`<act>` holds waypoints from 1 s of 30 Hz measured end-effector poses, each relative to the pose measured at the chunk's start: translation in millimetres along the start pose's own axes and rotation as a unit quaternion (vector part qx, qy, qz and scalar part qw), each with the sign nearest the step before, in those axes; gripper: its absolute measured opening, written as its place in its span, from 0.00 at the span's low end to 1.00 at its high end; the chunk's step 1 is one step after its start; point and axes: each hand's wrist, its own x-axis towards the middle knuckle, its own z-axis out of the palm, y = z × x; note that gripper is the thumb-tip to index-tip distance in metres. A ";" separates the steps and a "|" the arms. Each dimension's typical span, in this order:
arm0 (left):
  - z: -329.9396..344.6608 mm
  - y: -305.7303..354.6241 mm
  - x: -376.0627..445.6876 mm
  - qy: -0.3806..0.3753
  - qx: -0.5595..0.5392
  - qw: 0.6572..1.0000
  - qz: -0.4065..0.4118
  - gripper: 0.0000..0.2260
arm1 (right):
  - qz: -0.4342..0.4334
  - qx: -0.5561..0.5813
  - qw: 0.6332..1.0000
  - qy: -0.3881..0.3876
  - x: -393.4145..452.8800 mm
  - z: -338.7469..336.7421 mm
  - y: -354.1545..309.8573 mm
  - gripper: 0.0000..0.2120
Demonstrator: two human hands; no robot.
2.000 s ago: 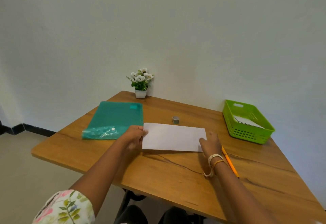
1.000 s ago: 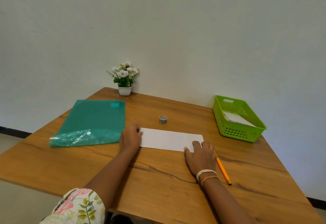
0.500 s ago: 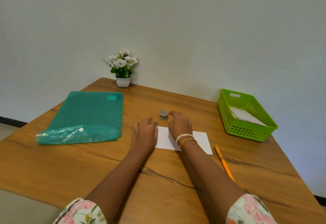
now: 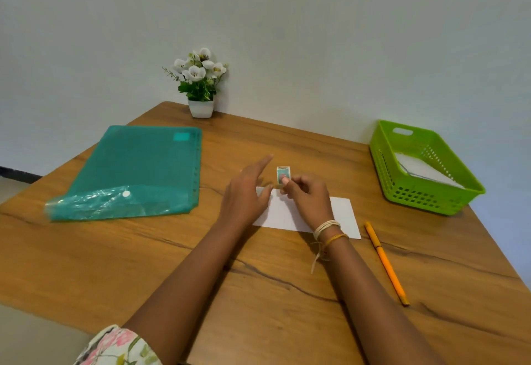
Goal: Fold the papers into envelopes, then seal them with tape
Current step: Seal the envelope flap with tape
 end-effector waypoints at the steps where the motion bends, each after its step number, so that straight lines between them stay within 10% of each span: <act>1: 0.2 4.3 3.4 -0.029 -0.055 0.998 0.005 0.27 | 0.007 0.031 0.999 -0.023 -4.5 -5.7 -1.1 0.09; 10: 3.5 -0.6 6.9 -0.062 -0.219 0.974 -0.010 0.13 | -0.019 0.068 0.996 -0.055 -23.9 -21.1 -4.2 0.06; 17: -0.1 -1.0 10.0 -0.099 -0.194 0.976 -0.023 0.13 | -0.281 -0.150 0.948 0.005 -23.0 -24.4 -3.2 0.13; 30: -4.9 -1.0 11.4 -0.135 -0.210 0.966 -0.058 0.10 | -0.328 -0.170 0.929 0.011 -22.4 -26.0 -7.5 0.08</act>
